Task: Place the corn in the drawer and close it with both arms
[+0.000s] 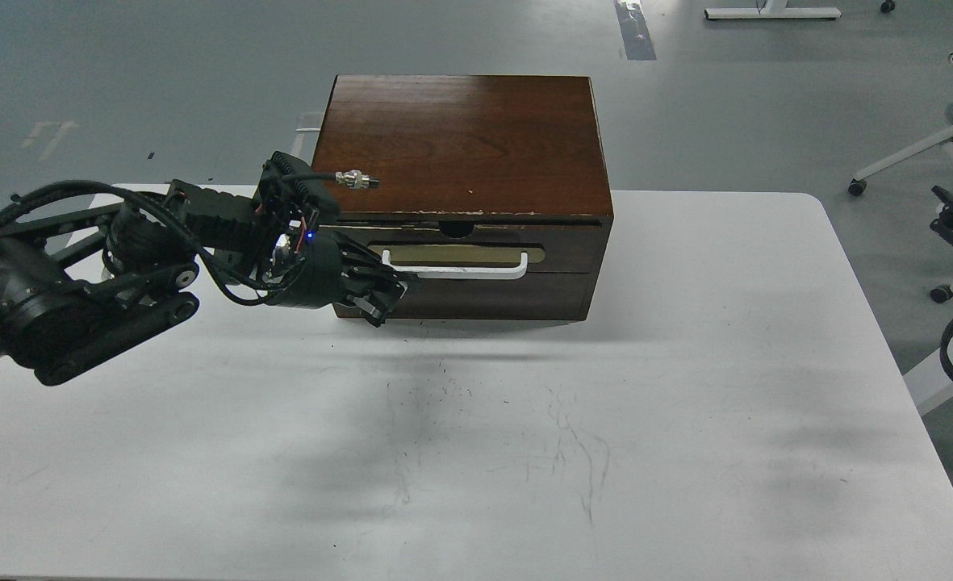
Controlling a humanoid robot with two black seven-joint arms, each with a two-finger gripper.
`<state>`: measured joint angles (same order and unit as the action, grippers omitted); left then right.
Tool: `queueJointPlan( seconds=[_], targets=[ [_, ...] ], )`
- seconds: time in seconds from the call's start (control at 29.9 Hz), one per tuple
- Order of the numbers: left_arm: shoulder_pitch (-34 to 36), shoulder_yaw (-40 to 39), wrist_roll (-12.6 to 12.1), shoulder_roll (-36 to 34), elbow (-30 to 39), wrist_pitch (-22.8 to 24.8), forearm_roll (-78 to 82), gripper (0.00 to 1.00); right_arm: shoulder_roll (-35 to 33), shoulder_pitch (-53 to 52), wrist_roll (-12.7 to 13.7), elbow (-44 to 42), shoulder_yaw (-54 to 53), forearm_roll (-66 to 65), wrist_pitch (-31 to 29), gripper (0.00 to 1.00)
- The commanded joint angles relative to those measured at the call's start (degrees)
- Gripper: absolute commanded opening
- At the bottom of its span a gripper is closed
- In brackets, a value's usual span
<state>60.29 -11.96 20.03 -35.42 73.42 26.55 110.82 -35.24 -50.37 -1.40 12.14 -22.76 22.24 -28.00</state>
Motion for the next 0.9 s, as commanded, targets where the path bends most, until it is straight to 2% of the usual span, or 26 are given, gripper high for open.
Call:
queueJointPlan(
  seconds=[0.0,0.27,0.5,0.73,0.77,0.8,0.84,0.87],
  targets=[
    [0.00,0.01,-0.08,0.18,-0.90,-0.01,0.01,0.00,0.08,0.10,0.00,-0.01,0.00,0.00,0.00,1.00],
    [0.09,0.01,0.10,1.41,-3.19,-0.01,0.01,0.00,0.08,0.01,0.26,-0.01,-0.09,0.00,0.00,1.00],
    [0.18,0.09,0.62,0.97,-0.73,0.69,-1.65,0.00,-0.01,-0.08,0.26,-0.01,0.00,0.00,0.00,1.00],
    [0.18,-0.26,0.80,-1.75,1.90,1.40,-16.38,0.00,-0.01,-0.08,0.17,-0.01,0.00,0.00,0.00,1.00],
    [0.18,-0.69,0.89,-2.19,2.17,1.45,-18.95,0.03,-0.01,-0.08,0.17,-0.01,0.00,0.00,0.00,1.00],
    [0.18,-2.00,1.15,-2.80,2.52,1.45,-25.41,0.28,0.08,-0.17,0.08,-0.01,-0.09,0.00,0.00,1.00],
    [0.09,-3.93,0.98,-3.42,2.52,1.45,-33.31,0.71,0.08,-0.34,0.00,0.16,-0.26,0.00,0.00,1.00],
    [0.00,-6.04,0.54,-3.86,2.52,1.45,-41.83,0.88,0.08,-0.43,-0.35,0.08,-0.35,0.09,0.00,1.00]
  ],
)
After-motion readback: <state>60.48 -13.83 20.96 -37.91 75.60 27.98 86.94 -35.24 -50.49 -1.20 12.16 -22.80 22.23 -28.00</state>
